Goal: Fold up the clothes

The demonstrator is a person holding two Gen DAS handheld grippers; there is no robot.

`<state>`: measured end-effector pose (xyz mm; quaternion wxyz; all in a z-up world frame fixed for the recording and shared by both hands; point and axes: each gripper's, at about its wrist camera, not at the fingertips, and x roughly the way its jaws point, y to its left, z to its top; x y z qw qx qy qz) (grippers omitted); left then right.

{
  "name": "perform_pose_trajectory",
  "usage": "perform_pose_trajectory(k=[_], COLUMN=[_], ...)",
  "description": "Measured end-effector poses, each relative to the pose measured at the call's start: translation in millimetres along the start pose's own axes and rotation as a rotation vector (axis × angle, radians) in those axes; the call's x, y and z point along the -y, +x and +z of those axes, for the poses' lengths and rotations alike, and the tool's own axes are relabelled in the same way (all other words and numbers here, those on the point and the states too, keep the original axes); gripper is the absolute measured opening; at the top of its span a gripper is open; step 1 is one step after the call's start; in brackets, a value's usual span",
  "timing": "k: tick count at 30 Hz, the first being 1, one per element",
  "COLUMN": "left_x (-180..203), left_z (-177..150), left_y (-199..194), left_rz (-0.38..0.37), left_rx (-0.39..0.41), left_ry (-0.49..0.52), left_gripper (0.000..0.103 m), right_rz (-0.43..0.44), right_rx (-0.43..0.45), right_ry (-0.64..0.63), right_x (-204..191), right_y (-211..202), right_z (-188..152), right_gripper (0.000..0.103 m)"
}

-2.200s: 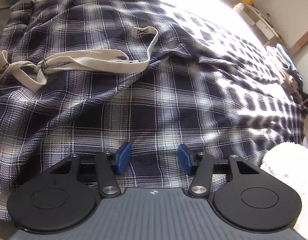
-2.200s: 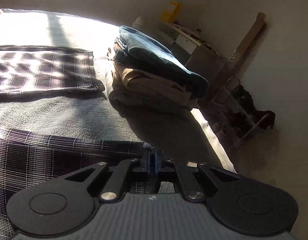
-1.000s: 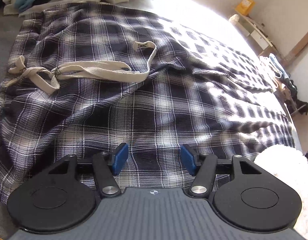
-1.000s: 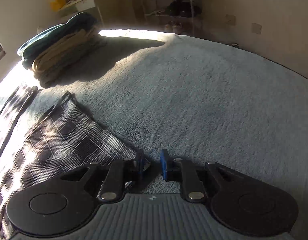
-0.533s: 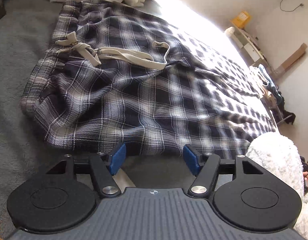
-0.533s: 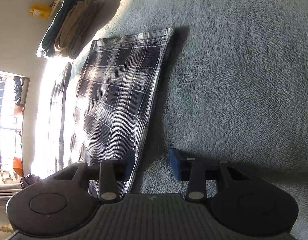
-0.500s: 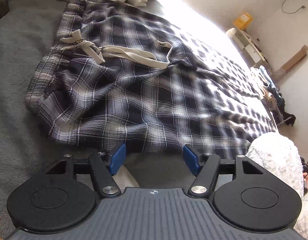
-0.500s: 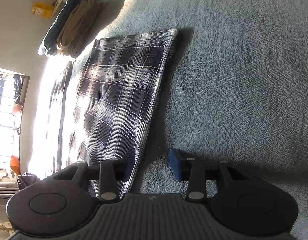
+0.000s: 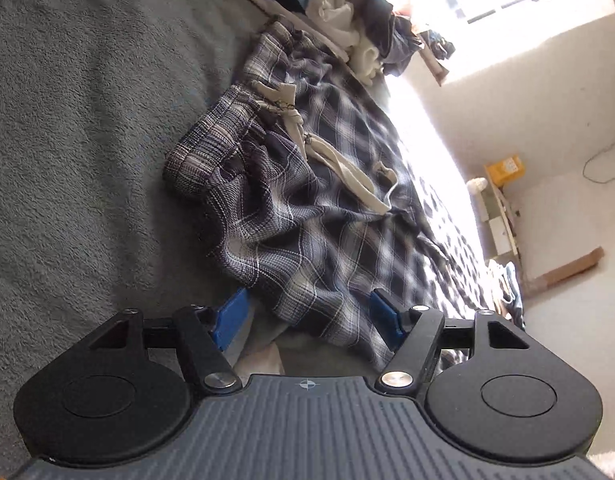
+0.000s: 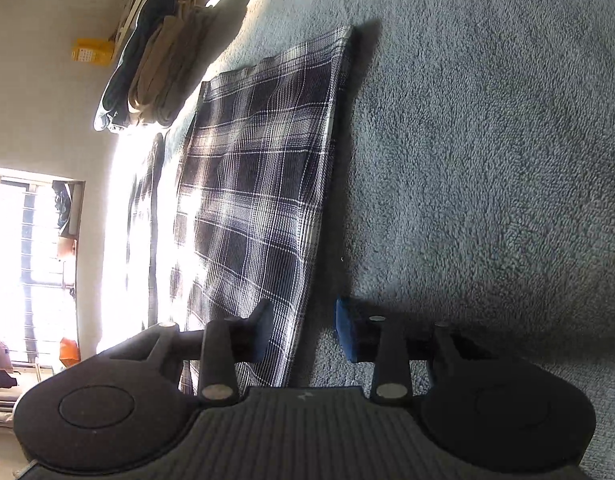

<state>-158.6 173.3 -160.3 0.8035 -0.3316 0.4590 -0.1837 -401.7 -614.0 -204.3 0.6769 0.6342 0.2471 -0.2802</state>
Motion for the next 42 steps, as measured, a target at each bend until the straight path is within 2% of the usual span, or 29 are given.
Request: perform_pose_trajectory(k=[2, 3, 4, 6, 8, 9, 16, 20, 21, 24, 25, 26, 27, 28, 32, 34, 36, 38, 39, 40, 42], left_x=[-4.0, -5.9, -7.9, -8.9, -8.4, -8.0, -2.6, -8.5, -10.2, -14.7, -14.2, -12.9, -11.6, -10.3, 1.0, 8.4, 15.8, 23.2, 26.8, 29.7, 34.0], left_z=[2.3, 3.4, 4.5, 5.0, 4.7, 4.5, 2.6, 1.1, 0.8, 0.0, 0.1, 0.3, 0.5, 0.6, -1.5, -3.4, -5.2, -7.1, -8.0, -8.3, -7.9], left_y=[4.1, 6.1, 8.2, 10.7, 7.8, 5.7, -18.3, -10.9, -8.5, -4.0, -4.4, -3.7, -2.9, -2.2, 7.3, 13.8, 20.3, 26.7, 30.0, 30.2, 24.5], left_rz=[-0.011, -0.016, -0.021, -0.008, 0.019, 0.033, 0.084, 0.094, 0.097, 0.090, 0.075, 0.063, 0.051, 0.039, 0.044, 0.061, 0.078, 0.095, 0.104, 0.114, 0.128], left_rx=[0.019, 0.028, 0.038, 0.045, 0.054, 0.059, 0.082, 0.043, 0.032, 0.011, 0.013, 0.010, 0.008, 0.005, -0.012, -0.022, -0.033, -0.043, -0.048, -0.048, -0.038], left_ry=[-0.034, -0.052, -0.069, -0.071, -0.054, -0.044, 0.014, 0.000, -0.005, -0.028, -0.040, -0.047, -0.054, -0.062, -0.032, -0.001, 0.030, 0.061, 0.077, 0.092, 0.118], left_gripper=[0.067, 0.067, 0.066, 0.053, 0.007, 0.001, 0.000, 0.000, 0.000, 0.003, 0.012, 0.035, 0.046, 0.061, 0.064, 0.063, 0.049, 0.020, 0.010, 0.003, 0.000], right_rz=[-0.010, -0.025, -0.057, -0.102, -0.125, -0.137, -0.159, -0.194, -0.177, -0.046, -0.018, -0.004, 0.004, 0.013, 0.038, 0.049, 0.047, 0.023, 0.005, -0.023, -0.062], right_rx=[0.012, 0.023, 0.040, 0.075, 0.102, 0.117, 0.156, 0.121, 0.109, 0.076, 0.062, 0.044, 0.024, 0.004, -0.088, -0.133, -0.174, -0.189, -0.187, -0.178, -0.163], right_ry=[-0.015, -0.029, -0.054, -0.111, -0.161, -0.186, -0.217, -0.179, -0.141, -0.020, 0.007, 0.015, 0.014, 0.012, -0.044, -0.082, -0.133, -0.205, -0.242, -0.290, -0.362], right_x=[-4.3, -7.0, -10.6, -18.0, -24.9, -27.9, -28.7, -14.6, -8.0, 9.0, 12.9, 14.7, 15.1, 15.5, 8.7, 2.2, -5.6, -15.2, -19.9, -25.3, -33.8], right_y=[5.6, 7.7, 9.3, 9.5, 5.1, 0.2, -28.8, -11.1, -7.2, -8.4, -9.5, -10.0, -9.8, -9.7, -0.6, 8.5, 17.3, 23.6, 25.5, 26.0, 23.6], right_z=[-3.8, -5.5, -8.3, -14.6, -19.2, -21.0, -18.8, -15.1, -13.5, -10.0, -9.9, -11.7, -14.3, -17.0, -32.7, -40.8, -47.5, -53.0, -55.4, -57.7, -59.8], right_gripper=[0.033, 0.025, 0.008, 0.003, 0.002, 0.002, 0.001, 0.001, 0.002, 0.006, 0.016, 0.024, 0.034, 0.035, 0.036, 0.036, 0.036, 0.025, 0.019, 0.004, 0.000])
